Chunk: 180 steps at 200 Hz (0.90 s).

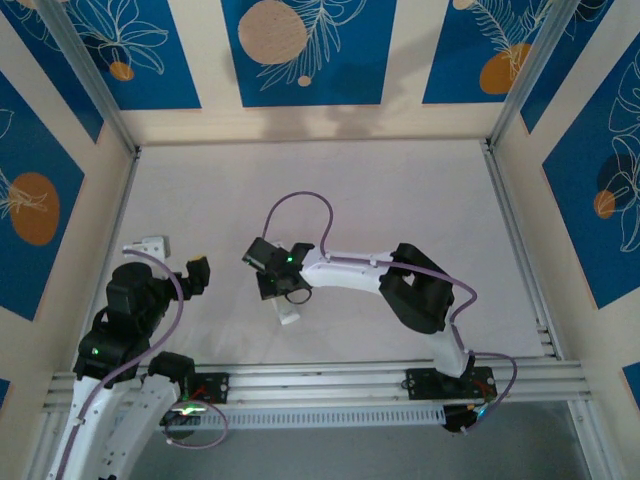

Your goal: Load the batteries into the remote control

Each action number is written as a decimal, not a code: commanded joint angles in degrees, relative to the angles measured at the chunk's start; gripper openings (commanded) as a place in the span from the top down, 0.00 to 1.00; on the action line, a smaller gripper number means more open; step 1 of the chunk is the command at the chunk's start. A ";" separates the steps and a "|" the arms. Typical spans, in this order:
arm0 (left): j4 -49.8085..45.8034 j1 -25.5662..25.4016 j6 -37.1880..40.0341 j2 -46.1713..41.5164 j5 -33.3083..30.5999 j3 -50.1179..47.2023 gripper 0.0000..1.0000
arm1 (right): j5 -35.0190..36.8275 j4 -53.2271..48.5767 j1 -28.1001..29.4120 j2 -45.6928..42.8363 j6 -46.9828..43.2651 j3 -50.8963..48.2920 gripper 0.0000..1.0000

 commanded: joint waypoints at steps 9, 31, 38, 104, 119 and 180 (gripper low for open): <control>0.65 0.86 0.64 -0.70 0.55 0.09 0.00 | -0.22 0.07 0.32 -0.47 0.31 -1.65 1.00; 0.58 0.90 0.66 -0.70 0.56 0.09 0.00 | -0.41 0.16 0.33 -0.50 0.52 -2.00 1.00; 0.58 0.83 0.60 -0.78 0.56 0.09 0.00 | -0.45 0.20 0.45 -0.54 0.60 -2.21 1.00; 0.66 0.90 0.62 -0.76 0.56 0.09 0.00 | 0.13 0.20 0.95 -1.99 0.64 -2.56 1.00; 0.59 0.90 0.59 -0.72 0.65 0.07 0.00 | 0.45 -0.01 0.89 -2.40 0.21 -1.91 1.00; 0.52 0.90 0.62 -0.71 0.74 0.02 0.00 | 1.81 -1.51 0.32 -2.86 -1.66 2.00 1.00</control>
